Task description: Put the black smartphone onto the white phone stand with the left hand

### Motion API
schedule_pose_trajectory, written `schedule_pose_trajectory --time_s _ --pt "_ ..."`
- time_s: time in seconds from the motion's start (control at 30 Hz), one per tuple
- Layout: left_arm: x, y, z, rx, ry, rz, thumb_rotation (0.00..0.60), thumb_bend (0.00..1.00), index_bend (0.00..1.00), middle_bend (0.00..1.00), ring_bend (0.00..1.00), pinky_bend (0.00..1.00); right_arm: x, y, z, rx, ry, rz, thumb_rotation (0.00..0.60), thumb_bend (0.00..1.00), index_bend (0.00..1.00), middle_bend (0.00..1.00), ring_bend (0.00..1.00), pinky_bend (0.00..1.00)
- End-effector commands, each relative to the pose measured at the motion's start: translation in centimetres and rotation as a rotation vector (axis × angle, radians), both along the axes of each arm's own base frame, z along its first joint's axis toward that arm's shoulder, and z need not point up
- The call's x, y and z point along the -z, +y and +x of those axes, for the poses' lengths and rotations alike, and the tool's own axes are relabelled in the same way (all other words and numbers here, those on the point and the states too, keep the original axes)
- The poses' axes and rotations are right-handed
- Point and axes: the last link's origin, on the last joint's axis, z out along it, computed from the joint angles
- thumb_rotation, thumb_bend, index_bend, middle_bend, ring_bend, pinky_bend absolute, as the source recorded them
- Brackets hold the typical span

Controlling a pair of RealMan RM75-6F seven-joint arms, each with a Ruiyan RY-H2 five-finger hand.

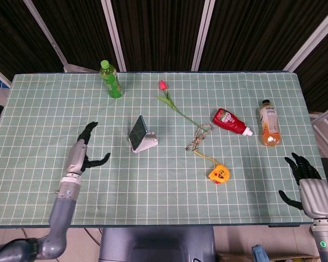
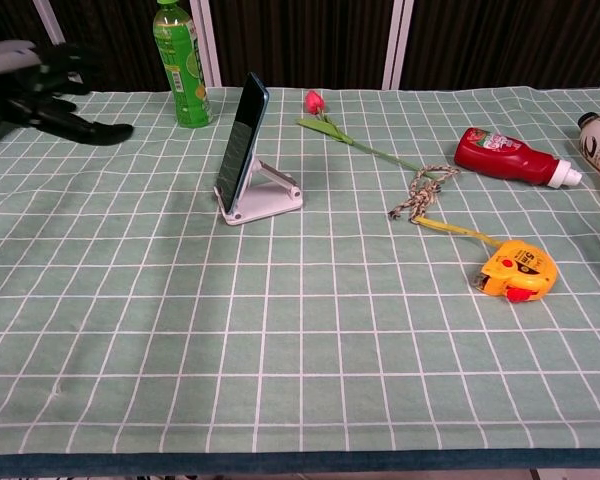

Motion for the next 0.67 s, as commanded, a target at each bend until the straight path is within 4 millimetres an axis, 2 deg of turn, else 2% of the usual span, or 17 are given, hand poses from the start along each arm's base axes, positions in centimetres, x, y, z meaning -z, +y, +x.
schedule_pose_trajectory --time_s 0.03,0.27,0.5,0.67 --pt "-4.1 -3.9 -4.3 0.094 0.247 0.001 0.6 0.22 0.04 0.0 0.0 0.0 0.0 0.0 0.0 0.0 0.002 -0.001 0.6 0.34 0.12 0.02 0.0 0.19" --pt "-8.1 -8.0 -9.4 0.158 0.516 0.025 0.6 0.16 0.0 0.0 0.0 0.0 0.0 0.1 0.0 0.0 0.005 -0.004 0.6 0.34 0.12 0.02 0.0 0.19" --pt "-10.3 -12.0 -13.9 0.143 0.684 0.098 0.6 0.15 0.0 0.0 0.0 0.0 0.0 0.1 0.0 -0.001 0.005 -0.005 0.6 0.34 0.12 0.02 0.0 0.19" --pt "-11.2 -13.1 -15.4 0.126 0.707 0.132 0.6 0.14 0.0 0.0 0.0 0.0 0.0 0.2 0.1 -0.005 0.006 -0.005 0.6 0.34 0.12 0.02 0.0 0.19"
